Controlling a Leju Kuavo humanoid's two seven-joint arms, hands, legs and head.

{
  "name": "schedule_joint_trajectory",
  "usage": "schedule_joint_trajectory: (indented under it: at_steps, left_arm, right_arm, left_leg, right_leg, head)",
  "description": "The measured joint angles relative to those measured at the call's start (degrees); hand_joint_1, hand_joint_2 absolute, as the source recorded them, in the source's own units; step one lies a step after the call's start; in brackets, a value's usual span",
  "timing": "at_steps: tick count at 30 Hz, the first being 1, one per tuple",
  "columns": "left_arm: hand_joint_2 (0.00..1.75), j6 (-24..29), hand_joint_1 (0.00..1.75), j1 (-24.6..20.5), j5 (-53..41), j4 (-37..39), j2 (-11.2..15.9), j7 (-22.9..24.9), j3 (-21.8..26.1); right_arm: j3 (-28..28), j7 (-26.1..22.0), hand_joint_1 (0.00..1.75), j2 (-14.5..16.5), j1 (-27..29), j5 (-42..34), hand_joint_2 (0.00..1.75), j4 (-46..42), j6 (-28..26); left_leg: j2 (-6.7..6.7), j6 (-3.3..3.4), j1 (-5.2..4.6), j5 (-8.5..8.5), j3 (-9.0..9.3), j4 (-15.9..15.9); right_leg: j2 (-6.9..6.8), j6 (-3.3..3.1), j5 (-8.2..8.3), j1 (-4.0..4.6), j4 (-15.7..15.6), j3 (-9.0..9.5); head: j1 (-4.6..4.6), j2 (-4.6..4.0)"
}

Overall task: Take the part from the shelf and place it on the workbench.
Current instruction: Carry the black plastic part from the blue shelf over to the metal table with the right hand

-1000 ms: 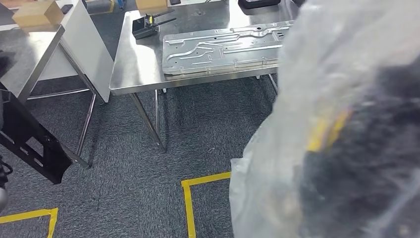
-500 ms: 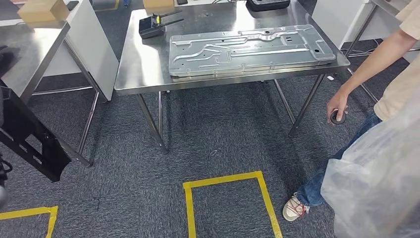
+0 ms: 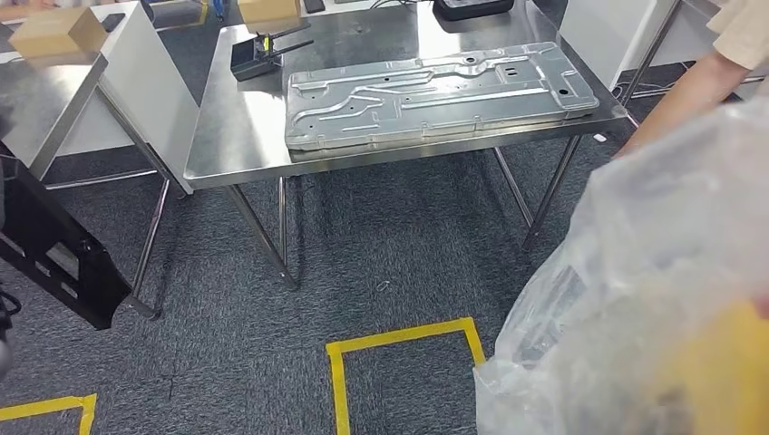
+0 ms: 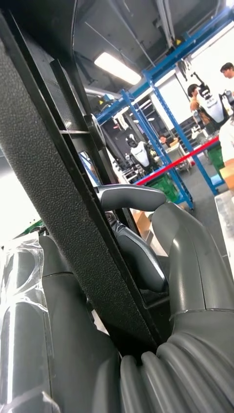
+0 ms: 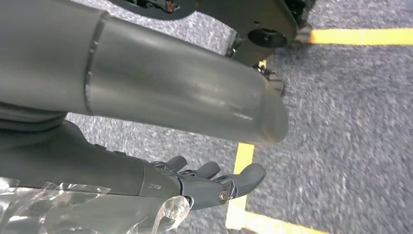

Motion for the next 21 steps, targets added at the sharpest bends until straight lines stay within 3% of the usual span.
schedule_joint_trajectory:
  at_steps: [2, 3, 5, 7, 9, 11, 12, 13, 14, 16, 18, 21]
  left_arm:
    - [1.75, -0.2, 1.75, -0.23, -0.01, -0.13, 0.06, -0.01, 0.01]
    - [1.75, -0.3, 1.75, -0.3, -0.01, -0.17, 0.09, -0.01, 0.02]
    - [1.75, -0.45, 1.75, -0.29, -0.02, -0.28, 0.13, 0.01, 0.02]
    - [1.75, -0.55, 1.75, -0.28, -0.02, -0.44, 0.13, 0.04, -0.04]
    - [1.75, -0.61, 1.75, -0.18, -0.01, -0.56, 0.09, 0.07, -0.18]
    - [1.75, -0.62, 1.75, 0.19, 0.02, -0.57, 0.02, 0.1, -0.53]
    - [1.75, -0.62, 1.75, 0.33, 0.02, -0.57, -0.01, 0.11, -0.73]
    - [1.75, -0.62, 1.75, 0.44, 0.02, -0.57, -0.04, 0.13, -0.91]
    - [1.75, -0.62, 1.75, 0.48, 0.02, -0.57, -0.05, 0.13, -1.03]
    - [1.75, -0.64, 1.75, 0.48, 0.01, -0.58, -0.07, 0.13, -1.14]
    - [1.75, -0.7, 1.75, 0.48, 0.01, -0.61, -0.05, 0.12, -1.16]
    - [1.75, -0.73, 1.75, 0.5, 0.01, -0.64, -0.02, 0.11, -1.16]
  right_arm:
    - [-0.01, -0.08, 0.0, 0.22, 0.0, -0.1, 0.0, 0.0, 0.0]
    - [-0.02, -0.14, 0.0, 0.31, -0.02, -0.13, 0.0, 0.0, 0.0]
    - [-0.02, -0.25, 0.0, 0.22, -0.08, -0.15, 0.0, 0.0, -0.01]
    - [-0.02, -0.35, 0.0, 0.2, -0.06, -0.15, 0.0, 0.0, -0.01]
    - [-0.01, -0.39, 0.0, 0.19, 0.08, -0.19, 0.0, 0.0, -0.01]
    - [0.0, -0.39, 0.0, 0.16, 0.23, -0.23, 0.0, 0.0, -0.01]
    - [0.0, -0.39, 0.0, 0.14, 0.33, -0.24, 0.0, 0.01, -0.01]
    - [0.0, -0.39, 0.0, 0.06, 0.45, -0.24, 0.0, 0.02, -0.02]
    - [0.0, -0.39, 0.0, -0.01, 0.58, -0.25, 0.0, 0.03, -0.02]
    - [-0.01, -0.38, 0.0, -0.05, 0.8, -0.25, 0.0, 0.04, -0.03]
    - [-0.02, -0.39, 0.0, 0.0, 0.82, -0.24, 0.0, 0.04, -0.03]
    - [-0.03, -0.4, 0.0, -0.01, 0.66, -0.25, 0.0, 0.04, -0.03]
  left_leg:
    - [0.23, 1.5, -0.81, 1.28, 1.78, -4.28]
    - [0.3, 1.82, -1.02, 1.06, 2.08, -4.78]
    - [0.22, 1.63, -0.93, 1.16, 2.88, -6.0]
    - [0.27, 1.31, -0.39, 1.25, 4.45, -7.61]
    - [0.35, 1.01, 0.0, 0.87, 5.66, -8.28]
    - [0.31, 0.57, 0.16, 0.05, 6.49, -8.26]
    - [0.27, 0.34, 0.29, -0.41, 6.98, -8.23]
    - [0.21, 0.02, 0.49, -0.99, 7.58, -8.11]
    - [0.15, -0.39, 0.64, -1.65, 8.05, -7.85]
    - [-0.03, -1.3, 0.68, -3.08, 8.4, -6.96]
    - [-0.19, -1.8, 0.63, -3.88, 8.34, -6.51]
    - [-0.23, -1.91, 0.99, -4.32, 8.69, -6.62]
  right_leg:
    - [-0.11, 0.33, -0.43, -0.03, -0.28, 0.36]
    - [-0.22, 0.59, -0.55, -0.08, -0.5, 0.46]
    - [-0.45, 1.03, -0.8, -0.21, -0.83, 0.95]
    - [-0.62, 1.48, -2.12, -0.14, 1.67, 0.21]
    - [-0.69, 2.0, -4.59, -0.29, 8.64, -3.64]
    - [-0.72, 2.58, -5.18, -0.6, 14.51, -8.26]
    - [-0.73, 2.84, -3.79, -0.75, 14.31, -9.09]
    - [-0.76, 3.14, -1.43, -0.92, 12.2, -8.98]
    - [-0.81, 3.48, 1.42, -1.17, 8.15, -7.72]
    - [-0.62, 3.53, 4.53, -1.49, 1.81, -5.35]
    - [-0.32, 2.75, 4.34, -1.38, 0.45, -4.82]
    - [-0.29, 1.58, 3.79, -1.17, 0.47, -4.6]
  head:
    - [-0.02, 0.0]
    - [-0.04, 0.0]
    - [-0.08, 0.0]
    - [-0.04, 0.0]
    - [0.09, 0.0]
    - [0.19, 0.0]
    - [0.19, 0.0]
    - [0.19, 0.0]
    - [0.21, 0.0]
    - [0.28, 0.01]
    - [0.28, 0.01]
    - [0.21, 0.0]
